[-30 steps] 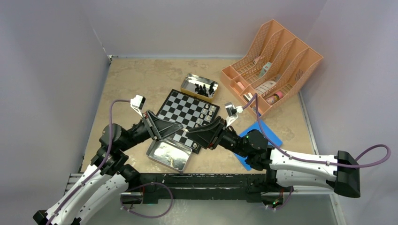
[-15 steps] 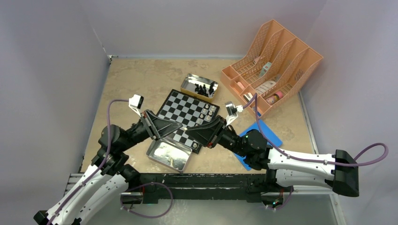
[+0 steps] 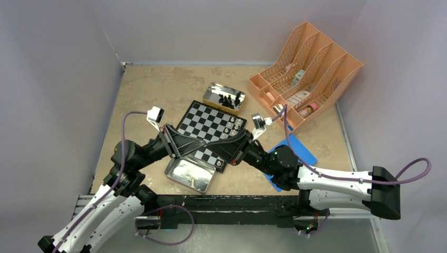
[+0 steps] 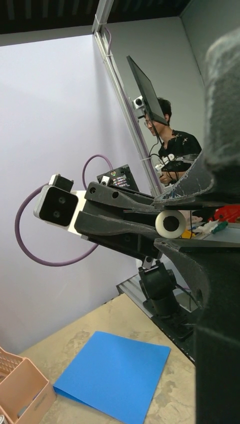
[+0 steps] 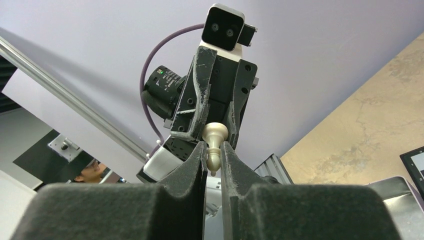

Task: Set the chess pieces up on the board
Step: Adjust the chess piece.

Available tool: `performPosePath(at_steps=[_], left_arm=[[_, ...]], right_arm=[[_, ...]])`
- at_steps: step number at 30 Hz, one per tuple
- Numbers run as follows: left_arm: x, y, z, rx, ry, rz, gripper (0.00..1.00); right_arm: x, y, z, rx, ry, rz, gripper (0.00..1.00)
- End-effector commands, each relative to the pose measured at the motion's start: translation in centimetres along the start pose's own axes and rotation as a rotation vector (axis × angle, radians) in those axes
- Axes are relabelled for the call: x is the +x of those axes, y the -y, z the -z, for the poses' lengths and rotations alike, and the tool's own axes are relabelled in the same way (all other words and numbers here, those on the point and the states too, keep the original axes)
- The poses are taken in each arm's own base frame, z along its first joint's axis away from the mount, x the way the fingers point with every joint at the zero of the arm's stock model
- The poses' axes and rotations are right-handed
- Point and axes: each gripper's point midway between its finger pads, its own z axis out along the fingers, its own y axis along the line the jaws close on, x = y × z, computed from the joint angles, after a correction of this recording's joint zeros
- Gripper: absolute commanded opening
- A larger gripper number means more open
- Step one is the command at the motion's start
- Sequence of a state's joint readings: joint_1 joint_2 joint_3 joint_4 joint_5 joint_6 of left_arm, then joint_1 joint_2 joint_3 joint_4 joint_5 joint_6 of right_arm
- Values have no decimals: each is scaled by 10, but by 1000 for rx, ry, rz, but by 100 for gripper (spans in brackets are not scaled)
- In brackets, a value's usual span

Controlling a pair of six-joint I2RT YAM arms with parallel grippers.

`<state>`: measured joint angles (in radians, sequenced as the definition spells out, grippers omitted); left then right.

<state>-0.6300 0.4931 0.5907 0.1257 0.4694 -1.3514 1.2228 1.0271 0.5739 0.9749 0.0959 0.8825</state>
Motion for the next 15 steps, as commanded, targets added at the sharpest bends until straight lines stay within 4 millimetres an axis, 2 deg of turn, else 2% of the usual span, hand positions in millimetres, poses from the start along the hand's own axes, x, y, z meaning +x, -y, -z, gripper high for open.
performPosePath(at_steps=[1,4,7,9,12,15], left_arm=[[7,-8,1,-21,-33,9,0],[7,-12,2,-28,-25,12,0],[6,-13,3,-33,-14,8,0],[5,-13,3,-30,-12,8,0],[5,-11,2,-21,-14,4,0],[5,-11,2,-26,-13,0,0]], right_arm=[[-52,-59,-1,-175,167,-34,10],[-50,-57,2,-176,165,-42,10],[-44,-52,2,-159,145,-47,20],[-40,-49,4,-161,138,-58,23],[-35,-46,2,-159,118,-61,22],[-31,-44,2,-161,106,-71,18]])
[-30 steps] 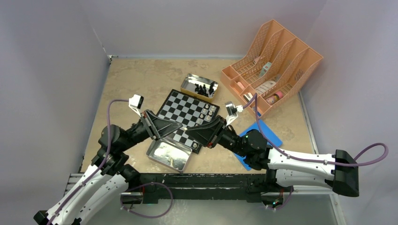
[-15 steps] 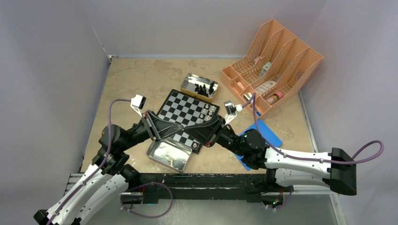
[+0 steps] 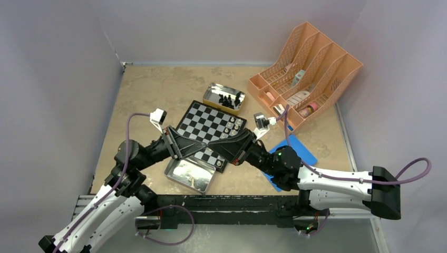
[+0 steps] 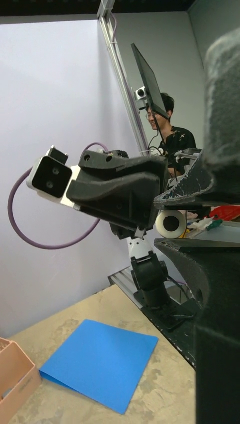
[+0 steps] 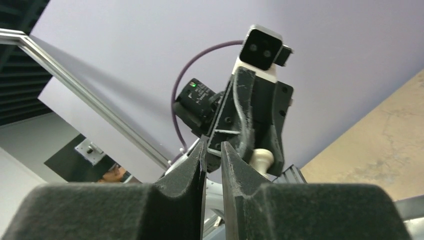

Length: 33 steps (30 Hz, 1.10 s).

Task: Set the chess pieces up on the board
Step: Adjust the chess piece.

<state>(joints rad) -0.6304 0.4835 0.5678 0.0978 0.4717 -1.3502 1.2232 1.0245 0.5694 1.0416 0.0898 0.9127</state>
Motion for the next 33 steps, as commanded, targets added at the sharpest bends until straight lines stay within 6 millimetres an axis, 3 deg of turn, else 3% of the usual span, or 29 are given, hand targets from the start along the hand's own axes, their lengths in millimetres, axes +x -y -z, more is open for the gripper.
performPosePath(at_steps=[1,6,9,14,23,33], left_arm=[[0,2,1,8,2,-19,0],[-2,2,3,6,16,-25,0],[-2,4,2,11,16,-29,0],[-4,13,4,31,24,-45,0],[-11,32,3,70,40,-97,0],[-10,27,1,67,38,-89,0]], right_arm=[[-20,-30,0,-109,66,-38,17],[-10,-14,1,-51,37,-27,36],[-11,-6,7,-18,56,-41,39],[-13,6,8,49,63,-16,38],[2,4,10,-1,9,-25,39],[2,-1,10,-21,3,-19,28]])
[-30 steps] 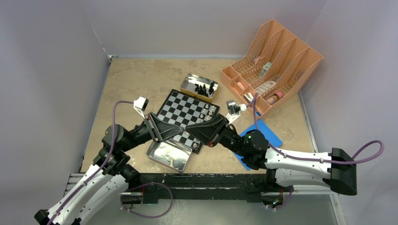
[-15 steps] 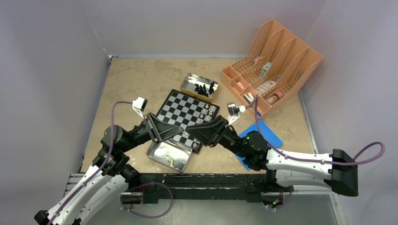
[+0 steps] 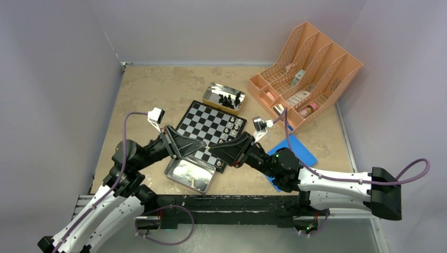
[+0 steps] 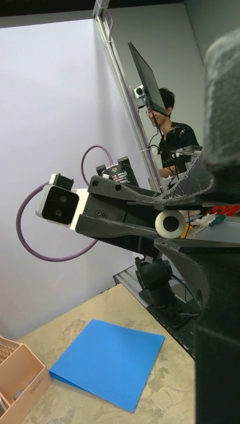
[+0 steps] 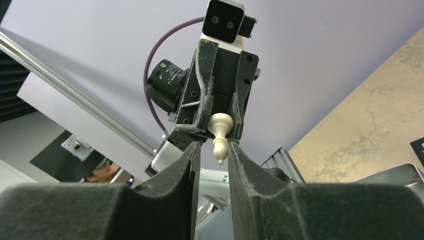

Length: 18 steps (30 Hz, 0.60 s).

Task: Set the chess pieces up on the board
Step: Adjust the chess piece.

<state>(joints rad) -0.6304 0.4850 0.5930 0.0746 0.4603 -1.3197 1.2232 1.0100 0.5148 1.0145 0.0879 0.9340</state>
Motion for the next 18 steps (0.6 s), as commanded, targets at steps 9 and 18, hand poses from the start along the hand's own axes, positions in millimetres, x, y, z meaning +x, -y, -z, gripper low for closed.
performPosePath(at_steps=[9,18], left_arm=[[-7,18,-5,71,12,-51,0],[-7,-8,-5,-32,27,-49,46]], right_arm=[[-16,-23,-2,-85,57,-5,16],[-32,-11,3,-3,125,79,2]])
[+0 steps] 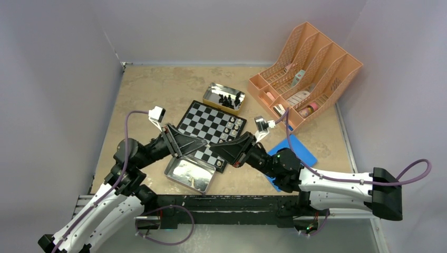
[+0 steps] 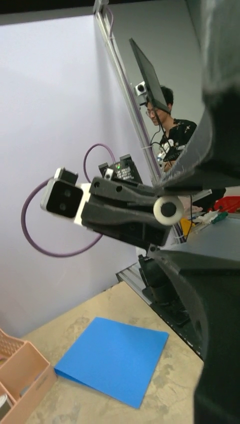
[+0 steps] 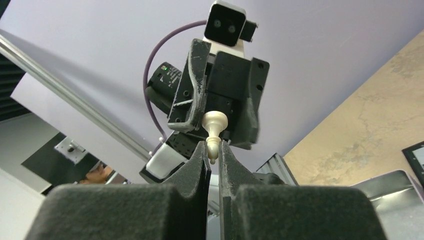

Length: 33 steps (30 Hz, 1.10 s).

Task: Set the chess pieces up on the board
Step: Adjust the chess piece.

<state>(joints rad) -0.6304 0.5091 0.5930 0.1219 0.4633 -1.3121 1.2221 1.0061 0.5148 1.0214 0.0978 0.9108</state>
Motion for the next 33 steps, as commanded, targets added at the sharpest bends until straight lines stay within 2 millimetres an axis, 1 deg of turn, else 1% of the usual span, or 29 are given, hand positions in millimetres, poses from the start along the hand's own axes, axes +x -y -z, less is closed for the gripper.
performPosePath(at_steps=[1,3,5,6,9,11,13,16,20,23,27,29,31,32,33], left_arm=[[-4,-16,0,-71,28,-37,49],[-6,-25,-1,-105,36,-61,53],[-8,-33,-2,-135,43,-102,55],[-11,-35,-3,-144,48,-124,55],[-12,-58,-4,-243,34,-175,56],[-17,-72,-5,-305,37,-223,56],[-25,-87,-5,-375,40,-323,56],[-39,-105,-3,-470,34,-482,56],[-50,-115,2,-544,-25,-675,56],[-50,-121,6,-572,-78,-749,58],[-48,-133,15,-617,-110,-791,59],[-47,-138,18,-623,-110,-804,59],[-44,-134,18,-593,-111,-809,59],[-43,-131,17,-580,-113,-811,59],[-43,-129,19,-578,-115,-810,59]], right_arm=[[-34,-7,6,20,131,77,1],[-40,-1,11,66,148,121,0],[-43,10,16,131,146,160,0],[-44,17,19,167,147,185,0],[-52,50,37,325,186,243,1],[-57,60,47,383,193,293,2],[-59,66,51,433,170,342,2],[-54,86,58,550,97,415,1],[-45,103,64,638,-10,471,0],[-38,114,64,685,-103,503,0],[-32,133,60,750,-250,530,0],[-28,151,62,800,-343,528,0],[-25,166,65,838,-432,518,0],[-20,179,69,873,-489,509,0],[-21,186,71,897,-521,501,0]])
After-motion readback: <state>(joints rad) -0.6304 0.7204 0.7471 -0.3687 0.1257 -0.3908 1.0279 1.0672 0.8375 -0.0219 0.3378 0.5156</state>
